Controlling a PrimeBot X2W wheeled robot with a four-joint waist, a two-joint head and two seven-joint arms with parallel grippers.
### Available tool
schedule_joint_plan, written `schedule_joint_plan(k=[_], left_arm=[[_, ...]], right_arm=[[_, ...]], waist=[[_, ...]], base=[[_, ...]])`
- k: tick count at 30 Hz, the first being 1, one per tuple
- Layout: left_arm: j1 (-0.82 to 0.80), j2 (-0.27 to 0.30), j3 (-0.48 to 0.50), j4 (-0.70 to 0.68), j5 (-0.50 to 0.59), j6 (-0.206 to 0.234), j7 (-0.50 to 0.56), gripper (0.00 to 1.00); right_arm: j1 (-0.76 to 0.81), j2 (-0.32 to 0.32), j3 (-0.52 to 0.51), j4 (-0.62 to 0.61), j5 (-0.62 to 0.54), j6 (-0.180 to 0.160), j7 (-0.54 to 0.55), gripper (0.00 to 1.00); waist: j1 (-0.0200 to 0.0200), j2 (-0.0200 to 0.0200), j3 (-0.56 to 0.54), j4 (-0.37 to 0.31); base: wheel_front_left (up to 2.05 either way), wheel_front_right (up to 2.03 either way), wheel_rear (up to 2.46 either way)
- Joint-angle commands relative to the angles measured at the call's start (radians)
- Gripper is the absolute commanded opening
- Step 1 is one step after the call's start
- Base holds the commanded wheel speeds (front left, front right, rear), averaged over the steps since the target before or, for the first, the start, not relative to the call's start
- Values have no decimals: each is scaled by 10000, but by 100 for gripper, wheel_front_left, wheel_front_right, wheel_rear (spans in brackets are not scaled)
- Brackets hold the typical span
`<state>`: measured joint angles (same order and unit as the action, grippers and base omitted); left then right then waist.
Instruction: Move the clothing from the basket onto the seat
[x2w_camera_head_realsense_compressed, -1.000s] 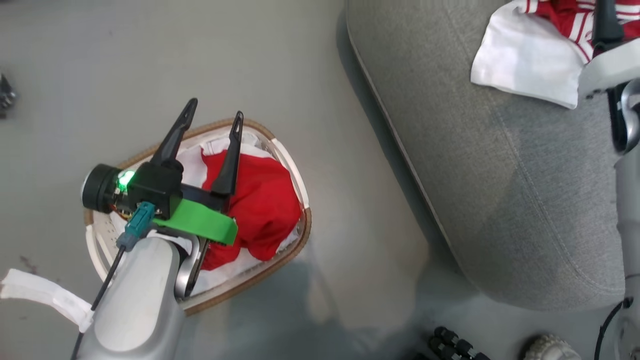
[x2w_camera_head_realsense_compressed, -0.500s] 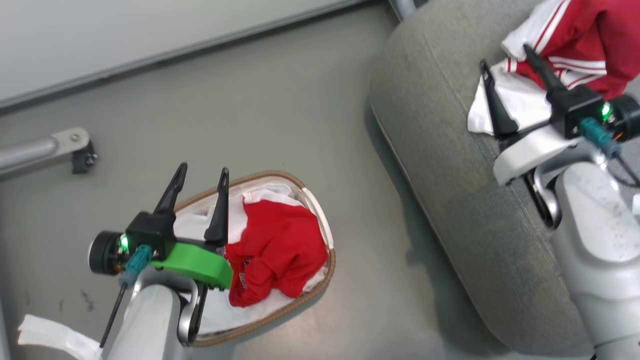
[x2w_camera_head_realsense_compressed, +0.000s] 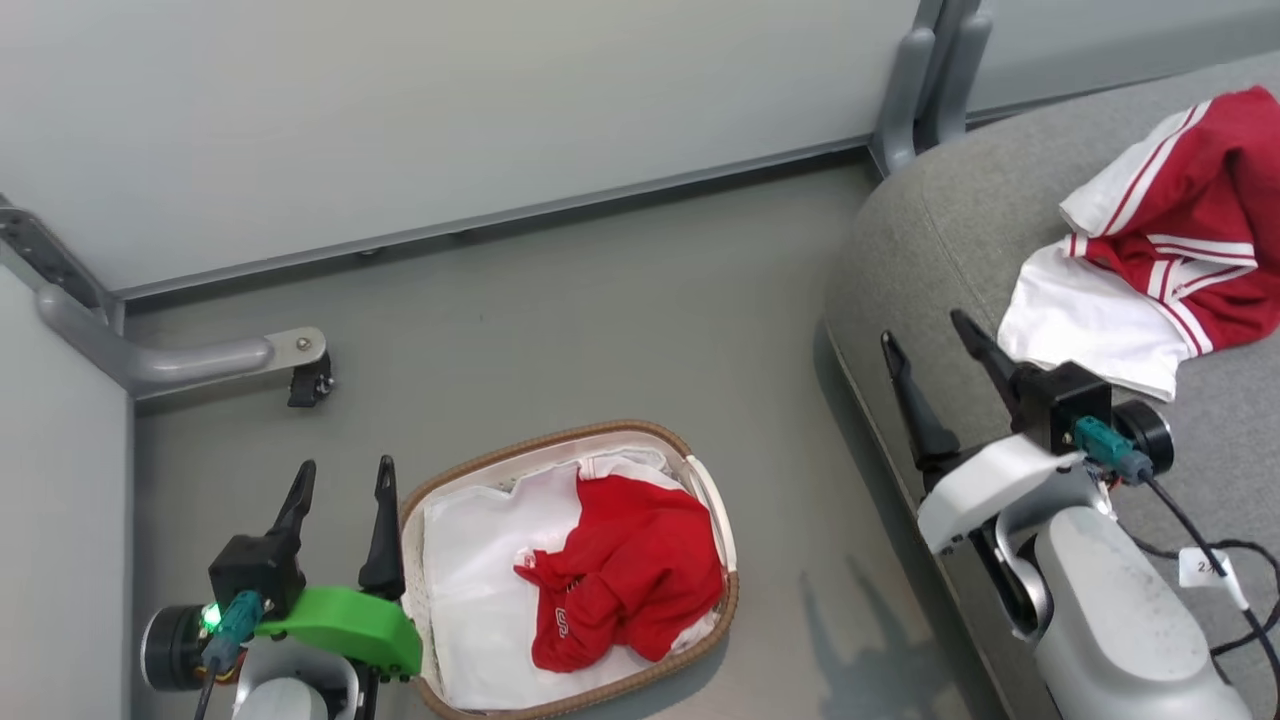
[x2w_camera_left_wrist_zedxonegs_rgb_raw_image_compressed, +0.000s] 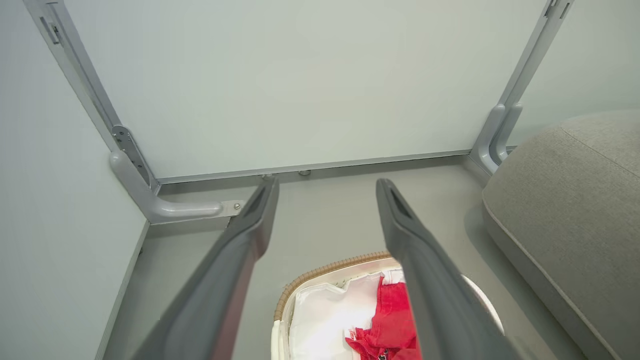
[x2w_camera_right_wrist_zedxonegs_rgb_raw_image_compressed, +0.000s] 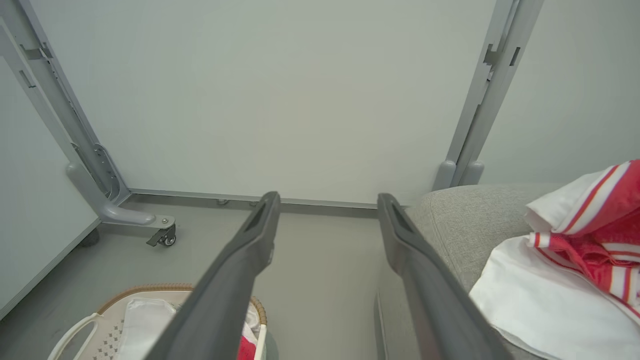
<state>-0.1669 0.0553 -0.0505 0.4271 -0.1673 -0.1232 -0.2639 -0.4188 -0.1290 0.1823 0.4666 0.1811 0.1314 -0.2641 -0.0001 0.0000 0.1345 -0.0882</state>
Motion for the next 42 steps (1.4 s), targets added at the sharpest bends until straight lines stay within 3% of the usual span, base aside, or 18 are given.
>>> schedule_joint_plan(k=[1, 10, 18, 27, 42], left_arm=[[261, 1, 141, 44, 97, 79, -9, 100], [1215, -33, 617, 65, 58, 226, -9, 100], [1751, -34, 500, 53, -203, 468, -9, 100], [1689, -36, 180, 206, -202, 377, -9, 100], [-480, -29, -1691, 858, -554, 7, -9, 100]], right_arm=[[343, 49, 15, 3, 34, -14, -5, 100], [1553, 401, -78, 65, 129, -14, -5, 100], [2071, 566, -152, 57, 42, -14, -5, 100], [1983, 621, -52, 1, 4, -14, -5, 100], [333, 724, 280, -1036, 49, -14, -5, 100]], waist=[[1, 0, -603, 525], [1, 0, -1079, 662], [1, 0, -1174, 664], [1, 0, -1051, 602], [1, 0, 1551, -496]], base=[[0, 0, 0], [0, 0, 0], [0, 0, 0], [0, 0, 0], [0, 0, 0]])
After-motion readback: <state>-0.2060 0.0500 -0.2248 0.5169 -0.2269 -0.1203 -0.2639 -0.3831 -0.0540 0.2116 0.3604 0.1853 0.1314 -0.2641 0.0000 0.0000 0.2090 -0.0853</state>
